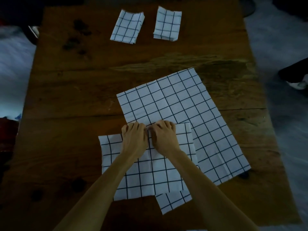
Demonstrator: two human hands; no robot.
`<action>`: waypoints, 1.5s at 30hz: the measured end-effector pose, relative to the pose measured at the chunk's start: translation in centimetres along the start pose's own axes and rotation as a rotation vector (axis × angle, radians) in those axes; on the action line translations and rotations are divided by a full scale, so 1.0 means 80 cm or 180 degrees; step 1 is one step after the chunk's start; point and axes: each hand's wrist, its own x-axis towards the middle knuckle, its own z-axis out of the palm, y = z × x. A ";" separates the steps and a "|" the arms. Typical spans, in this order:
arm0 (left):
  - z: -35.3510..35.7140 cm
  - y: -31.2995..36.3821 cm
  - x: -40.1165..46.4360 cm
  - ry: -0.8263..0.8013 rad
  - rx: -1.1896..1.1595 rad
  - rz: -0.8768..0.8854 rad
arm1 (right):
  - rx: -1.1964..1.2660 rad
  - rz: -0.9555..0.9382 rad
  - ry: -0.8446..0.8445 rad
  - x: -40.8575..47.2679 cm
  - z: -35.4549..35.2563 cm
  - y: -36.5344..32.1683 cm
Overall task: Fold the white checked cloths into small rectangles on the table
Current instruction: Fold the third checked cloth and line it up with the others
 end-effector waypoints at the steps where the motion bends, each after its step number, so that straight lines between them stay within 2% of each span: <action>1: -0.006 0.001 0.000 0.0008 -0.0092 0.0015 | -0.0042 -0.0032 -0.0086 0.000 -0.004 -0.004; 4: -0.034 0.004 -0.001 0.0003 -0.0342 0.0276 | -0.0130 -0.0066 -0.0192 0.001 -0.022 -0.015; 8: -0.079 0.004 -0.004 -0.0118 -0.0593 0.0581 | 0.0357 -0.0065 -0.0120 -0.005 -0.068 -0.037; 12: -0.129 0.004 -0.006 -0.0109 -0.0662 0.0775 | 0.0468 -0.0082 -0.0238 -0.015 -0.116 -0.066; 17: -0.190 0.016 -0.015 0.0373 -0.0844 0.0991 | 0.0740 0.0308 -0.0259 -0.031 -0.177 -0.112; 24: -0.242 0.025 -0.060 0.1201 -0.1526 0.0942 | 0.1058 0.0520 0.0357 -0.063 -0.241 -0.161; 27: -0.253 0.024 -0.085 0.1076 -0.1471 0.1028 | 0.1203 0.0479 0.0672 -0.072 -0.260 -0.178; 30: -0.258 0.029 -0.105 0.0952 -0.1402 0.1128 | 0.1334 0.0303 0.0712 -0.079 -0.274 -0.195; 35: -0.259 0.039 -0.112 0.1370 -0.1328 0.1125 | 0.1442 -0.0076 0.0710 -0.082 -0.297 -0.213; 38: -0.266 0.050 -0.106 0.1576 -0.1373 0.1084 | 0.1488 -0.0255 0.0802 -0.080 -0.304 -0.203; 43: -0.272 0.081 -0.092 0.1501 -0.1554 0.1161 | 0.1063 -0.0410 0.1339 -0.081 -0.321 -0.165; 45: -0.270 0.096 -0.088 0.1449 -0.1538 0.1140 | 0.0955 -0.0380 0.1364 -0.082 -0.328 -0.151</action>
